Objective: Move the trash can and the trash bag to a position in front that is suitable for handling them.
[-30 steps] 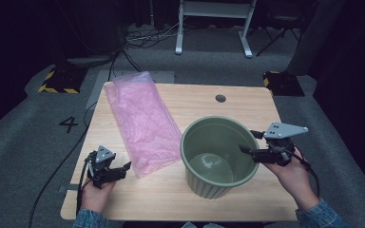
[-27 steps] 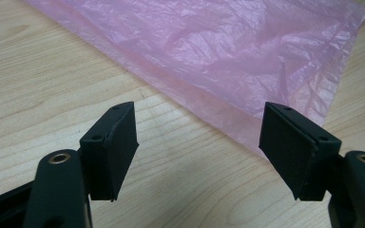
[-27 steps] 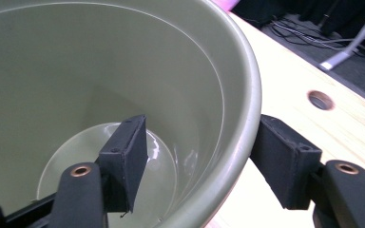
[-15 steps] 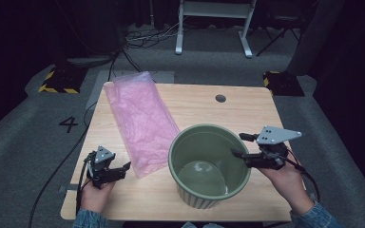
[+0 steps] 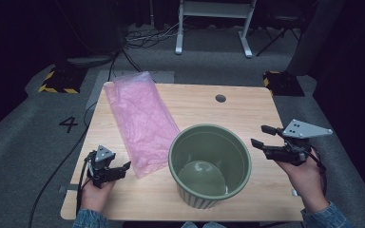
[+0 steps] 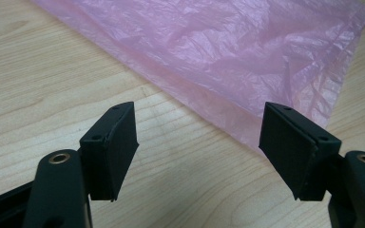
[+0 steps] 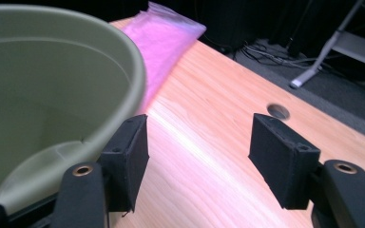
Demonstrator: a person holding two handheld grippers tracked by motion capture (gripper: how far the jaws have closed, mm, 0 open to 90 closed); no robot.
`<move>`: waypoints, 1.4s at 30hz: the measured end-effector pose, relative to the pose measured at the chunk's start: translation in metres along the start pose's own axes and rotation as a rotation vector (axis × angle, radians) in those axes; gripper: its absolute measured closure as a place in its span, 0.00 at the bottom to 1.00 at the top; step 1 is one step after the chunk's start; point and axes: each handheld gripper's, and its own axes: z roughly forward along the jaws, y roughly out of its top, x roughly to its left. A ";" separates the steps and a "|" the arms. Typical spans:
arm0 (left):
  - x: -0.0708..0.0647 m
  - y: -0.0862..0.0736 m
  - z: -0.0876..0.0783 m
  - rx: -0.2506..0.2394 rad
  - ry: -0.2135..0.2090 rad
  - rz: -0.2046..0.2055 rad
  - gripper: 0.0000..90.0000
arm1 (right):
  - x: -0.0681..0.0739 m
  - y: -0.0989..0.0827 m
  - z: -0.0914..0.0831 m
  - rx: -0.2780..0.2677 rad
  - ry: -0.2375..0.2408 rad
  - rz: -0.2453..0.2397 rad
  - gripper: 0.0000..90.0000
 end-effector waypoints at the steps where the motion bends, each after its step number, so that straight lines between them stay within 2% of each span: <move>1: 0.000 0.000 0.000 0.001 0.000 0.003 0.32 | 0.000 0.000 0.000 0.000 0.000 0.000 0.42; 2: 0.000 0.000 0.001 -0.001 -0.002 -0.002 0.32 | -0.006 -0.012 0.001 0.029 -0.019 0.014 0.42; 3: 0.000 0.000 0.000 0.001 -0.001 -0.004 0.32 | -0.006 -0.012 0.001 0.029 -0.019 0.014 0.42; 4: 0.000 0.001 0.000 -0.002 -0.001 -0.002 0.32 | -0.009 -0.020 0.002 0.047 -0.027 0.026 0.42; 5: 0.000 0.001 0.000 -0.004 0.000 -0.004 0.32 | -0.014 -0.036 0.005 0.085 -0.051 0.043 0.42; 6: 0.000 0.001 0.000 -0.004 0.000 -0.004 0.32 | -0.016 -0.044 0.007 0.099 -0.062 0.047 0.42; 7: 0.000 0.001 0.000 -0.009 0.002 -0.011 0.32 | -0.016 -0.044 0.007 0.099 -0.062 0.047 0.42; 8: 0.001 0.002 0.000 -0.013 0.002 -0.018 0.32 | -0.019 -0.062 0.009 0.126 -0.076 0.059 0.42; 9: 0.001 0.002 0.000 -0.017 0.003 -0.030 0.32 | -0.020 -0.070 0.011 0.141 -0.084 0.066 0.42; 12: 0.002 0.004 0.001 -0.009 0.012 -0.069 0.31 | -0.021 -0.089 0.015 0.175 -0.082 0.085 0.42; 13: 0.002 0.004 0.001 -0.005 0.012 -0.071 0.32 | -0.022 -0.107 0.022 0.212 -0.067 0.110 0.43; 14: 0.002 0.004 0.001 0.002 0.014 -0.065 0.32 | -0.022 -0.107 0.022 0.212 -0.067 0.110 0.43; 15: 0.001 0.004 0.002 0.009 0.015 -0.055 0.32 | -0.023 -0.123 0.030 0.239 -0.063 0.124 0.43; 16: 0.001 0.004 0.002 0.009 0.015 -0.055 0.32 | -0.023 -0.123 0.030 0.239 -0.063 0.124 0.43; 18: -0.001 0.005 0.002 0.007 0.014 -0.058 0.32 | -0.023 -0.140 0.041 0.267 -0.066 0.131 0.44; 20: -0.002 0.005 0.002 0.007 0.011 -0.057 0.33 | -0.023 -0.148 0.049 0.282 -0.068 0.131 0.44; 23: -0.009 0.007 0.002 0.012 -0.018 -0.041 0.34 | -0.022 -0.156 0.059 0.308 -0.070 0.132 0.43; 24: -0.011 0.008 0.003 0.012 -0.026 -0.036 0.34 | -0.022 -0.156 0.059 0.308 -0.070 0.132 0.43; 26: -0.015 0.011 0.007 0.011 -0.039 -0.029 0.34 | -0.024 -0.160 0.062 0.270 -0.055 0.171 0.44; 29: -0.015 0.016 0.014 0.022 -0.048 -0.028 0.34 | -0.024 -0.162 0.064 0.250 -0.052 0.177 0.43; 33: -0.018 0.021 0.027 0.066 -0.050 -0.034 0.35 | -0.023 -0.165 0.066 0.214 -0.050 0.176 0.41; 34: -0.019 0.020 0.030 0.083 -0.057 -0.032 0.37 | -0.023 -0.165 0.066 0.214 -0.052 0.177 0.41; 35: -0.021 0.019 0.033 0.103 -0.065 -0.030 0.46 | -0.023 -0.164 0.066 0.215 -0.055 0.180 0.41; 36: -0.022 0.018 0.035 0.125 -0.072 -0.028 0.46 | -0.023 -0.164 0.066 0.215 -0.055 0.180 0.41; 37: -0.022 0.017 0.036 0.145 -0.079 -0.031 0.50 | -0.023 -0.164 0.067 0.214 -0.056 0.179 0.41; 38: -0.023 0.015 0.037 0.160 -0.094 -0.043 0.62 | -0.022 -0.164 0.067 0.214 -0.057 0.179 0.41; 40: -0.023 0.015 0.036 0.167 -0.107 -0.038 0.81 | -0.022 -0.164 0.067 0.214 -0.057 0.179 0.41; 42: -0.029 0.012 0.033 0.185 -0.109 -0.004 0.91 | -0.022 -0.164 0.067 0.214 -0.057 0.179 0.41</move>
